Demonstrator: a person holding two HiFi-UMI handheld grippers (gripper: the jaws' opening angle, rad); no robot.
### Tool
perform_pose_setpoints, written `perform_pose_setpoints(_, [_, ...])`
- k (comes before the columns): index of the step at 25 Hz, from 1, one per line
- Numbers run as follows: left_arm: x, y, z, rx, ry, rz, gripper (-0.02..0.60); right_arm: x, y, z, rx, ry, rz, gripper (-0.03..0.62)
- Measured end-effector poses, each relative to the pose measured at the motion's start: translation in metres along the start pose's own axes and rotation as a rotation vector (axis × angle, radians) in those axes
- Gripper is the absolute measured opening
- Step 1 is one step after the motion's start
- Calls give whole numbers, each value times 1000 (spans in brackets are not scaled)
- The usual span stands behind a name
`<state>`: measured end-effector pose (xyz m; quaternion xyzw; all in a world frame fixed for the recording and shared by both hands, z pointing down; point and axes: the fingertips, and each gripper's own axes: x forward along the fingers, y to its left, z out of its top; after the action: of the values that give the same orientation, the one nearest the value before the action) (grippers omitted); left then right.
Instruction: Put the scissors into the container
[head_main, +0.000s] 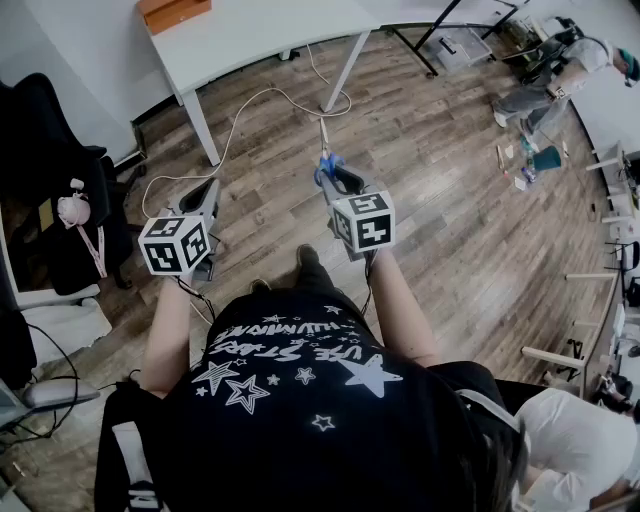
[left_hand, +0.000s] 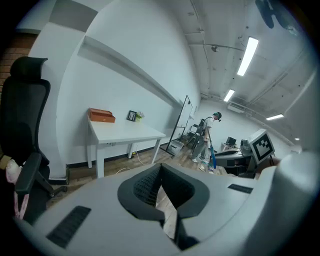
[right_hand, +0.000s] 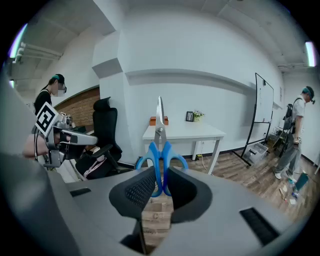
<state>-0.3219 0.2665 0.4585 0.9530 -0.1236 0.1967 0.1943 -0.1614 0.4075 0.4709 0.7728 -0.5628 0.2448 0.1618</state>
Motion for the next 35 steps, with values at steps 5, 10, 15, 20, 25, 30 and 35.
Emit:
perform_pose_setpoints(5, [2,-1,-3,8,10,-13,18,-3,0,-2,11,-3,-13,98])
perform_pose_setpoints(10, [1,3,-5,9,16,-17,18,-1,5,-3,3,7,-12,98])
perform_pose_setpoints(15, [-8,16,-19,-25,27,-15,18,3,16,-9,2,20,-20,98])
perform_pose_setpoints(20, [-6,26,-21,-40,42,-12,18,6,16,-9,53,8,0,98])
perform_pose_setpoints(25, [13,36,-9,-38,43,-7,18,18,0,0,46,3,-9,98])
perform_pose_setpoints(30, [48,49,8,-32,44,16,18,61,-29,11,57,9,28,98])
perform_pose_setpoints(35, [98,67,40,-61,31,74,18,113,-79,48,37,-2,67,98])
